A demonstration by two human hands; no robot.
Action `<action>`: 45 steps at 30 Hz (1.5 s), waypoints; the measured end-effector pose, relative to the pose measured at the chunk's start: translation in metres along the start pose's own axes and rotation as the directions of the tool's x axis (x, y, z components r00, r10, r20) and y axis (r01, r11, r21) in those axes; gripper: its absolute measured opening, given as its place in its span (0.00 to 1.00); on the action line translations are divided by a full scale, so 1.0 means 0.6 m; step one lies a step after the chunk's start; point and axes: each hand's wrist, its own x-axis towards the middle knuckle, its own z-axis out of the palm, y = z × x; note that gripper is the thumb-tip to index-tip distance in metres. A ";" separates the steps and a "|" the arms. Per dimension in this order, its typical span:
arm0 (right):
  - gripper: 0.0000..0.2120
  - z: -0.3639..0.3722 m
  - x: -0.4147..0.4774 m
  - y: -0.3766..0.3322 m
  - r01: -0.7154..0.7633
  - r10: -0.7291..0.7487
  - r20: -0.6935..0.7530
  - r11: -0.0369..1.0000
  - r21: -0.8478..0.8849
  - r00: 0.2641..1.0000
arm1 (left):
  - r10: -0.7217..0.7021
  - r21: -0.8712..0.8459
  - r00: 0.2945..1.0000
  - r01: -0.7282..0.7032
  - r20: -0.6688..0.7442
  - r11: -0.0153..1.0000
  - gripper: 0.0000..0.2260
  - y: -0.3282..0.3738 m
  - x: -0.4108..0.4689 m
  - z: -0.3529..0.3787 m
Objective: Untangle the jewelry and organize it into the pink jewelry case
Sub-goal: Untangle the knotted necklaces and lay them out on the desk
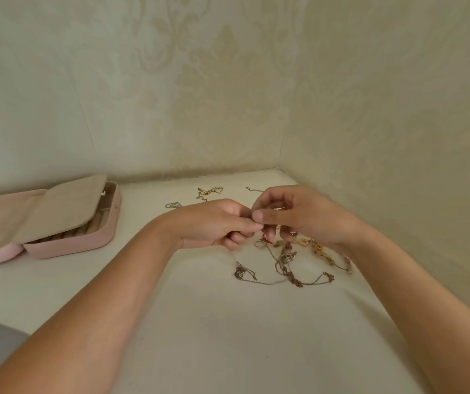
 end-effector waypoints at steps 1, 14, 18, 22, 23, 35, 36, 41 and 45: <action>0.04 -0.008 -0.001 0.001 -0.027 0.027 -0.008 1.000 0.001 1.000 | -0.019 0.035 0.999 0.021 -0.049 0.999 0.11 -0.001 0.002 -0.001; 0.06 -0.044 -0.008 0.013 -0.182 0.182 0.052 0.983 -0.010 0.982 | 0.028 -0.403 0.939 -0.174 -0.342 0.898 0.16 -0.001 -0.001 -0.034; 0.09 -0.043 -0.009 0.011 -0.180 0.184 0.094 0.983 -0.043 0.978 | -0.011 -0.539 0.938 -0.189 -0.347 0.821 0.19 0.001 -0.001 -0.044; 0.09 -0.039 -0.010 0.009 -0.143 0.147 0.104 0.988 -0.052 0.984 | -0.040 -0.390 0.925 -0.120 -0.378 0.913 0.18 -0.005 0.000 -0.049; 0.08 -0.037 -0.010 0.007 -0.132 0.134 0.061 0.990 -0.044 0.989 | -0.043 -0.320 0.925 -0.087 -0.377 0.943 0.18 -0.008 0.002 -0.048; 0.03 -0.014 -0.005 -0.002 0.028 -0.034 -0.128 0.998 -0.049 0.991 | 0.093 0.078 0.969 -0.077 -0.228 0.994 0.14 -0.012 0.013 0.000; 0.04 -0.012 -0.004 -0.001 0.030 -0.037 -0.125 0.998 -0.057 0.992 | 0.109 0.089 0.961 -0.089 -0.254 0.992 0.14 -0.011 0.014 0.002; 0.08 -0.012 -0.005 -0.004 0.078 -0.083 -0.145 0.996 -0.039 0.986 | 0.162 0.151 0.892 -0.107 -0.422 0.983 0.07 -0.004 0.010 -0.002; 0.09 -0.014 -0.008 -0.007 0.047 -0.076 -0.173 0.985 -0.169 0.982 | 0.190 0.048 0.868 -0.189 -0.459 0.981 0.05 -0.002 0.005 -0.007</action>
